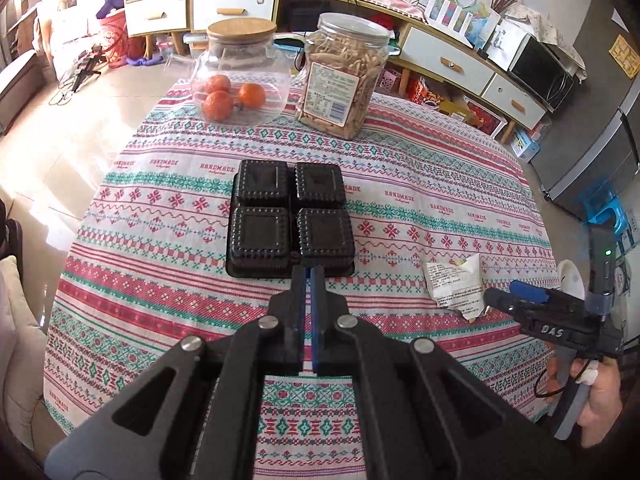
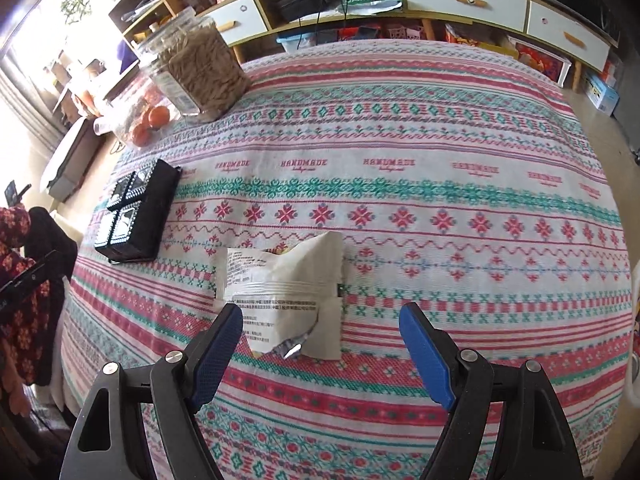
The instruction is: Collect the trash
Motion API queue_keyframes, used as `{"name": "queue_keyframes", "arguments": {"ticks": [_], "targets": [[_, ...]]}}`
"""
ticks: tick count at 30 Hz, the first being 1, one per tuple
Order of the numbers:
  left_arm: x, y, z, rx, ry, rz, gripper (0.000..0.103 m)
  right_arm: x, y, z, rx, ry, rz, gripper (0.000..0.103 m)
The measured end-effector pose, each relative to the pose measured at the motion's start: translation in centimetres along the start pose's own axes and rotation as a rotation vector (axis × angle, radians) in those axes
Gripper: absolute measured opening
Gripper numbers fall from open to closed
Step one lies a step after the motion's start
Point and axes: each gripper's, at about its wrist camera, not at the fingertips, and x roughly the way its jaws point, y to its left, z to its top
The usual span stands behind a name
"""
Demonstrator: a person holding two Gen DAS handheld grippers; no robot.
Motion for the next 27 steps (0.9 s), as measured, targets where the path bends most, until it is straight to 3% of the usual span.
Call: {"name": "queue_keyframes", "arguments": {"ticks": [2, 4, 6, 7, 9, 10, 13, 16, 21, 27], "targets": [[0.2, 0.5, 0.1, -0.014, 0.012, -0.014, 0.014, 1.6, 0.7, 0.0, -0.005, 0.019, -0.012, 0.081], [0.3, 0.9, 0.1, -0.027, 0.016, -0.019, 0.056, 2.3, 1.3, -0.1, -0.022, -0.007, -0.047, 0.08], [0.3, 1.1, 0.2, -0.037, 0.011, -0.021, 0.068, 2.6, 2.1, -0.2, -0.067, -0.033, -0.08, 0.071], [0.5, 1.1, 0.3, -0.033, 0.016, -0.023, 0.07, 2.7, 2.4, -0.2, -0.082, -0.044, -0.078, 0.06], [1.0, 1.2, 0.6, -0.033, 0.026, -0.009, 0.077, 2.8, 3.0, -0.2, -0.109, -0.046, -0.076, 0.05], [1.4, 1.2, 0.9, -0.037, 0.03, 0.002, 0.081, 2.9, 3.3, -0.1, -0.123, -0.046, -0.062, 0.036], [3.0, 1.3, 1.8, -0.049, 0.054, 0.017, 0.084, 2.6, 3.6, 0.0, -0.144, -0.038, -0.023, 0.021], [4.5, 1.6, 2.8, -0.082, 0.075, 0.031, 0.084, 1.3, 3.0, -0.1, -0.162, -0.04, -0.002, 0.014], [5.7, 3.5, 3.7, -0.203, 0.071, 0.023, 0.084, -2.0, 1.2, 0.1, -0.173, -0.072, -0.001, 0.012], [7.9, 3.8, 3.7, -0.22, 0.101, 0.047, 0.057, -4.5, -1.2, 0.4, -0.164, -0.091, -0.005, 0.011]]}}
